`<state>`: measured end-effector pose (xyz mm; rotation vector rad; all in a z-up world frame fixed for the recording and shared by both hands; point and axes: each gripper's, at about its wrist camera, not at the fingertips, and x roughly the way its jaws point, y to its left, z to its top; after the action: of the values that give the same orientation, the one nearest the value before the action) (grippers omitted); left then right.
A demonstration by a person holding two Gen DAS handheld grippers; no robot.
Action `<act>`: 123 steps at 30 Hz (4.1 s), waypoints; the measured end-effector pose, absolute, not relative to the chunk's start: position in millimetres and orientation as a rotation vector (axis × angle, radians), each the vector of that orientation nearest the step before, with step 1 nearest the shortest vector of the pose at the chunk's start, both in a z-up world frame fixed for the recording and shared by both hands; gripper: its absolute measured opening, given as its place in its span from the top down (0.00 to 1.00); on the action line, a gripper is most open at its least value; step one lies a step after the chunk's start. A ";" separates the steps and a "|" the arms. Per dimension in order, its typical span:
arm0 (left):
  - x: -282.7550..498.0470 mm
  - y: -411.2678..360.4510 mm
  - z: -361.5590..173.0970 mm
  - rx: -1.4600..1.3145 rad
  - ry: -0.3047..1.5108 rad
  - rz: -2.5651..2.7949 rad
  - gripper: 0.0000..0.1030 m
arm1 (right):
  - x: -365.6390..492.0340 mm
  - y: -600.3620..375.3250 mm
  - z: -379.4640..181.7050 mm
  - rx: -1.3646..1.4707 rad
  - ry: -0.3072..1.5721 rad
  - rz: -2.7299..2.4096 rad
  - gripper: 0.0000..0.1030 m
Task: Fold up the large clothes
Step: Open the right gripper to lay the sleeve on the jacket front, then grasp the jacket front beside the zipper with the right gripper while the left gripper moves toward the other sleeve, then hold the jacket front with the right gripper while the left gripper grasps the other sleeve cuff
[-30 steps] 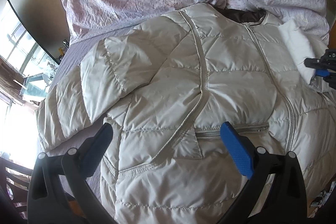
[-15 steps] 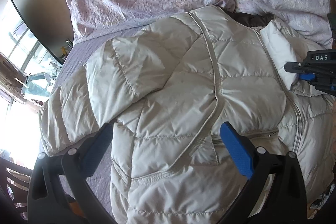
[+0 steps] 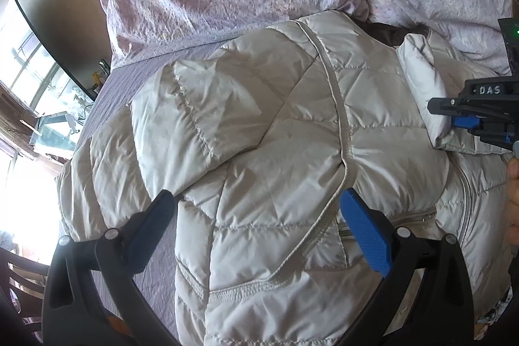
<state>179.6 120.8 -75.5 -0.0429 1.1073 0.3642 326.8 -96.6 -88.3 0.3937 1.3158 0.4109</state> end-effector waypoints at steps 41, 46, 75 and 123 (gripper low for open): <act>168.0 208.8 -73.0 -0.103 1.109 0.516 0.02 | 335.6 -49.0 -110.0 0.044 1.303 0.245 0.52; 163.4 223.1 -73.0 -0.097 1.111 0.539 0.02 | 334.5 -47.0 -108.2 0.006 1.295 0.232 0.52; 117.2 279.7 -78.2 -0.177 1.106 0.787 0.02 | 333.8 -34.7 -109.1 -0.090 1.276 0.240 0.51; 64.7 363.0 -119.2 -0.260 1.162 0.910 0.02 | 331.5 -33.6 -108.3 -0.103 1.263 0.202 0.51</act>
<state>64.7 363.0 -119.2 -0.2605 1.1620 0.9101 331.5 -33.6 -108.3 -0.1025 1.2630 0.2020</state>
